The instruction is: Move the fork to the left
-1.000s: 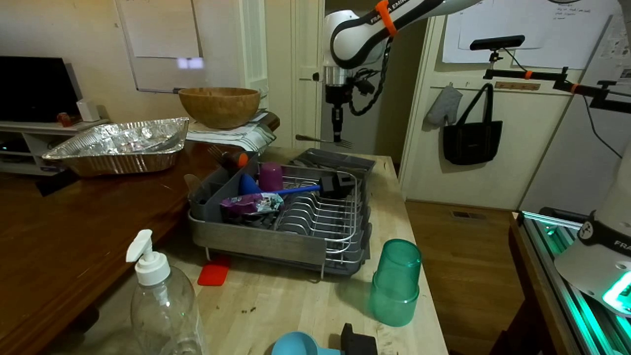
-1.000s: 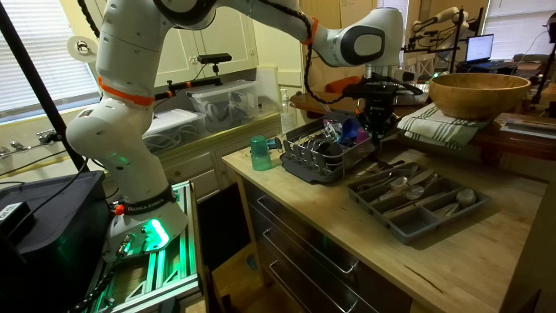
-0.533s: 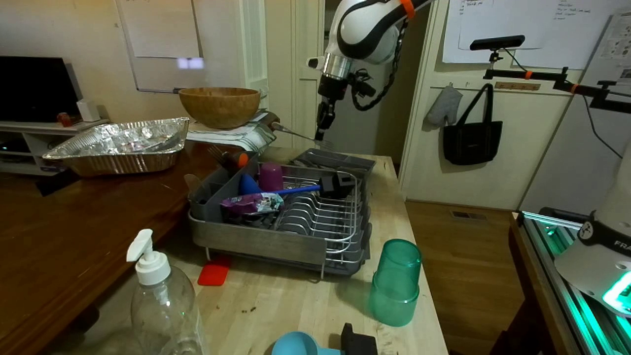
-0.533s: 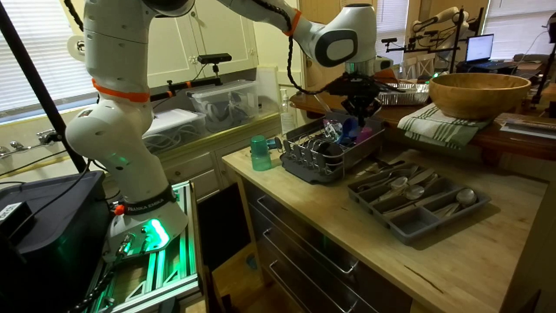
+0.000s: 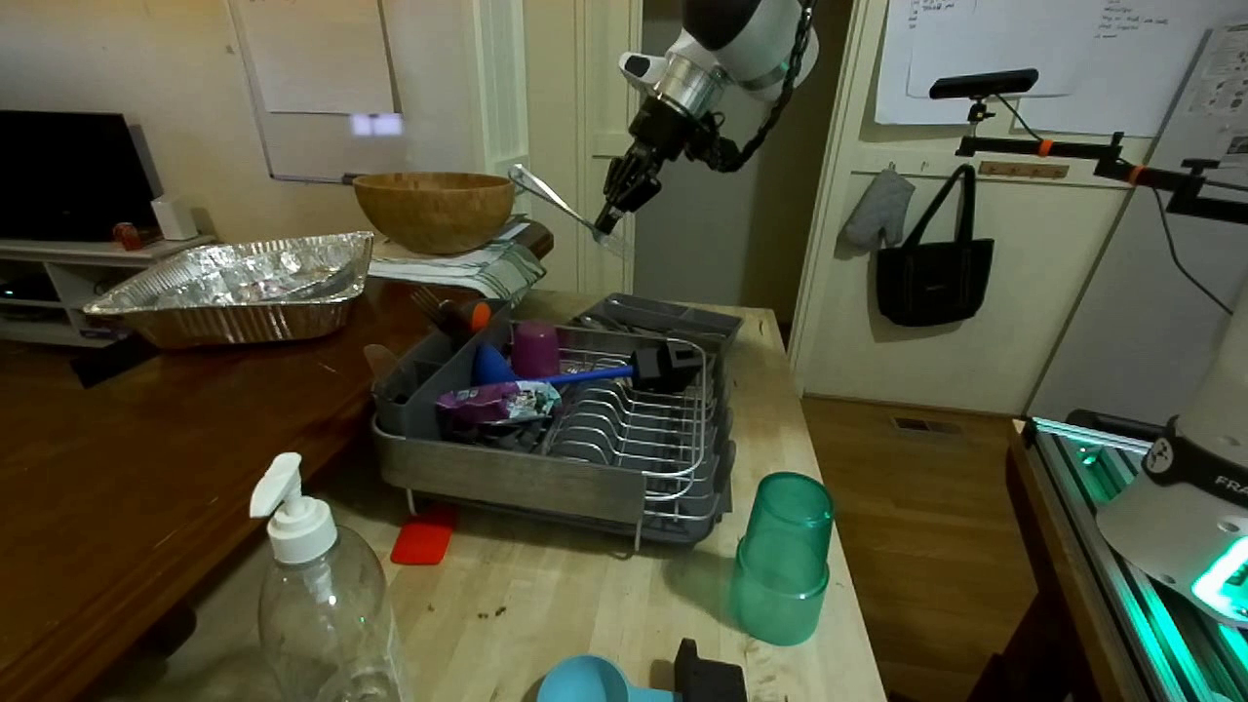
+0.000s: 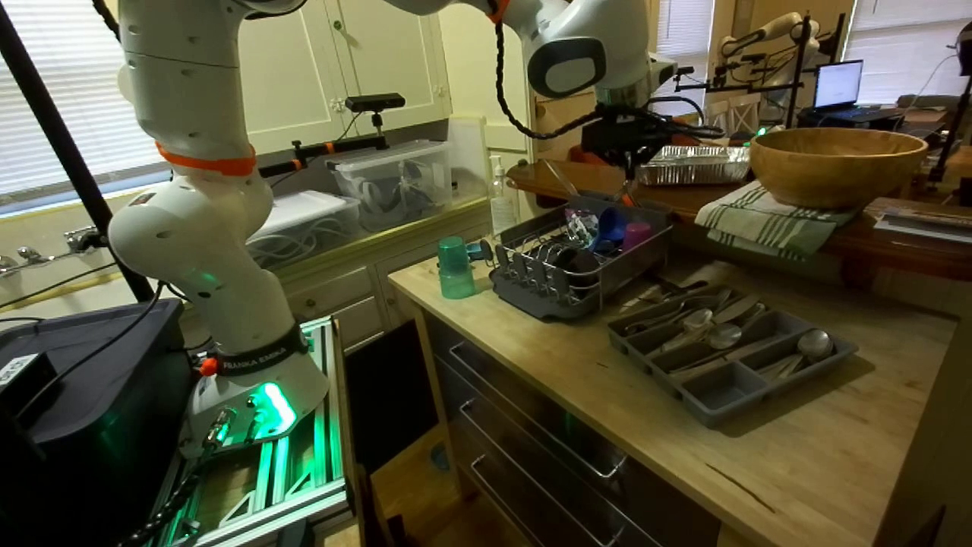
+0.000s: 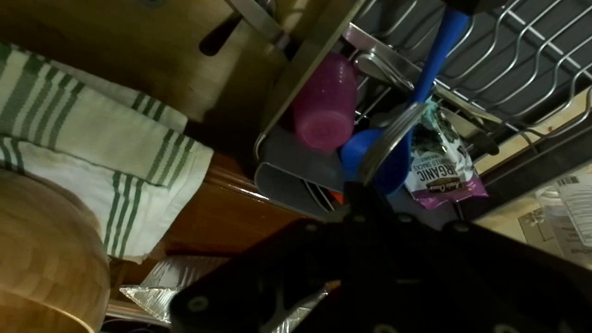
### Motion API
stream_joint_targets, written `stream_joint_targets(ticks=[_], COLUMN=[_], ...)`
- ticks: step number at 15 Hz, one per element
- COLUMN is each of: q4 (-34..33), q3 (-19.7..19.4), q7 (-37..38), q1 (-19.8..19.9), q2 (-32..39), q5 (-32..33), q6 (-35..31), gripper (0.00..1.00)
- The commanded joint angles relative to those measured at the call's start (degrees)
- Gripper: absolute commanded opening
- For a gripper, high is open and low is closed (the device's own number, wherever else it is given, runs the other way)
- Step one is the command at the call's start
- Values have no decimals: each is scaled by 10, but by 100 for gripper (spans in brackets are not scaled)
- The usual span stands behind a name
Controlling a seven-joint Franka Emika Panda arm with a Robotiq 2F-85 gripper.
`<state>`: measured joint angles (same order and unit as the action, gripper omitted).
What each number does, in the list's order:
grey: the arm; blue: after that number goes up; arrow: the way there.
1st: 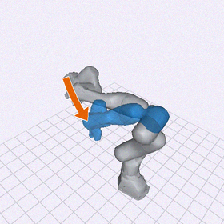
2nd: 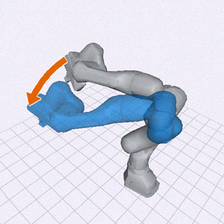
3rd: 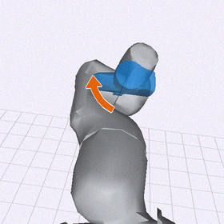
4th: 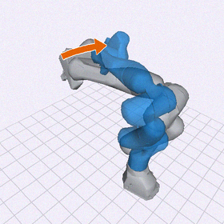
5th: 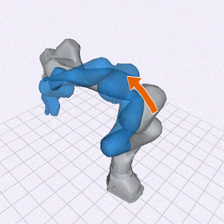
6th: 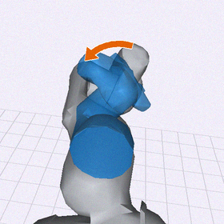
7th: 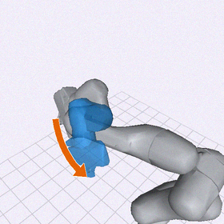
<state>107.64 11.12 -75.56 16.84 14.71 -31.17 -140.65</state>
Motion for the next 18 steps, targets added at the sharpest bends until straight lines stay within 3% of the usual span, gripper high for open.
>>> stream_joint_targets(ticks=[1,7,18], q4=[-8,-48,-218], q3=[-29,-26,22], q7=[-9,-20,-30], q1=[-24,-28,-77], q2=[1,40,206], q5=[-17,-28,-1], q6=[15,19,-116], gripper=[4,1,1])
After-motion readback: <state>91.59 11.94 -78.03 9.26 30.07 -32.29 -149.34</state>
